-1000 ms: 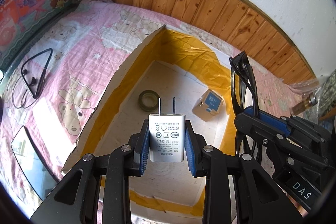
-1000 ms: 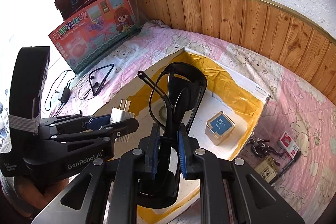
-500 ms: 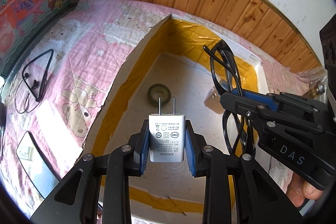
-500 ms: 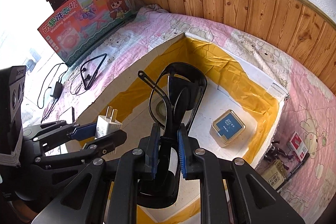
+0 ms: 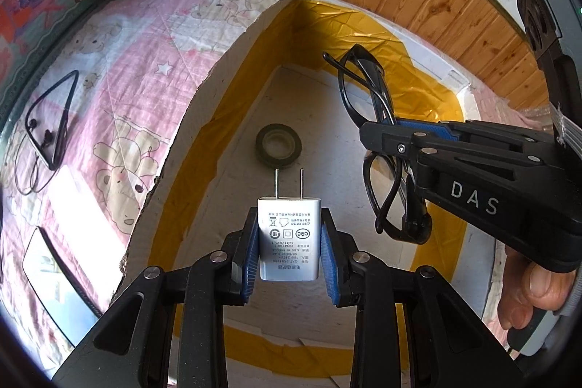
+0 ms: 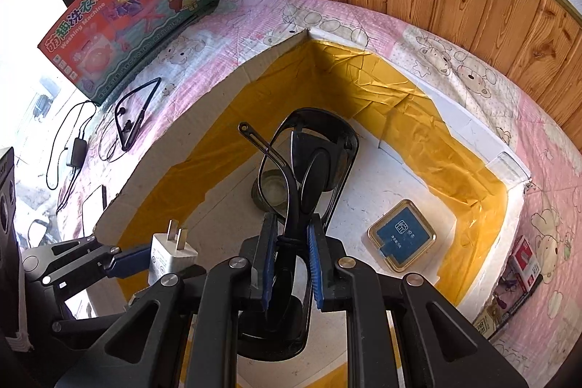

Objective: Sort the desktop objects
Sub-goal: 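Open both tools to drop the charger and glasses into the box, then move both tools back from the box toward the items on the bed, then grasp the pink binder clip with the left tool while the right tool grasps the clear vial, then carry the binder clip and vial with both tools over the cardboard box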

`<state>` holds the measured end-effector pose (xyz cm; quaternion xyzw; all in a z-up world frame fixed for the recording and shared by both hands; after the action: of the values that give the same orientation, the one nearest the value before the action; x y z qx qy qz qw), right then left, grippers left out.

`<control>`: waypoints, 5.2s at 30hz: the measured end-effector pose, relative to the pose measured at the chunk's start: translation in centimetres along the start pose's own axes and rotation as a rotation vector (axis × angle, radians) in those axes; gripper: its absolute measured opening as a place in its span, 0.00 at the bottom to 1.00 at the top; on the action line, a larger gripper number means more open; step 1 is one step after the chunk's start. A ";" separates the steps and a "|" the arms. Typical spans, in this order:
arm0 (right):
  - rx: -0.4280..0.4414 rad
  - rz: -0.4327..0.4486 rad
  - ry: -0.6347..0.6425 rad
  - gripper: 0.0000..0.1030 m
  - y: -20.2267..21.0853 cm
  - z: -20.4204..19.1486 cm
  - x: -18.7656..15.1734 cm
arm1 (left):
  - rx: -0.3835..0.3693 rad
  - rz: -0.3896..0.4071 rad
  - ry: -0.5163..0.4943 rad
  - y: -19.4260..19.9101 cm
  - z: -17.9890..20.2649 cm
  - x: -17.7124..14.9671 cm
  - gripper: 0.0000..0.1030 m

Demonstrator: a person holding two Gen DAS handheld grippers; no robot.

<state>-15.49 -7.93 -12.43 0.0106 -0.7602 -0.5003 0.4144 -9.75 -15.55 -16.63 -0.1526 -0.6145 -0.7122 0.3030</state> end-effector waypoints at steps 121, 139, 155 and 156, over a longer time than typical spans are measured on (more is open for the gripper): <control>-0.134 0.028 -0.362 0.20 6.8 24.2 -16.8 | -0.212 -0.030 -0.392 -3.5 23.2 -15.2 0.36; -0.132 0.034 -0.185 0.14 5.7 23.3 -17.3 | -0.337 0.005 -0.301 -0.5 24.8 -11.5 0.36; -0.113 0.102 -0.185 0.12 12.1 19.3 -17.0 | -0.321 0.108 -0.260 2.7 23.9 -8.3 0.36; -0.108 0.108 -0.183 0.12 12.5 19.0 -16.9 | -0.319 0.115 -0.260 2.9 23.9 -8.2 0.36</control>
<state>-11.57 19.88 -16.26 -0.0986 -0.7662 -0.5165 0.3694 -5.31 9.39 -14.43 -0.3242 -0.5180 -0.7564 0.2332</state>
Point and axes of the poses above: each gripper's, at about its wrist camera, not at the fingertips, and y roughly against the way its jaws point, z to its right, x to its top, the point moved 8 cm from there along -y, roughly the way its jaws point, and after that the axes turned 14 degrees about z, right-handed, at the moved point
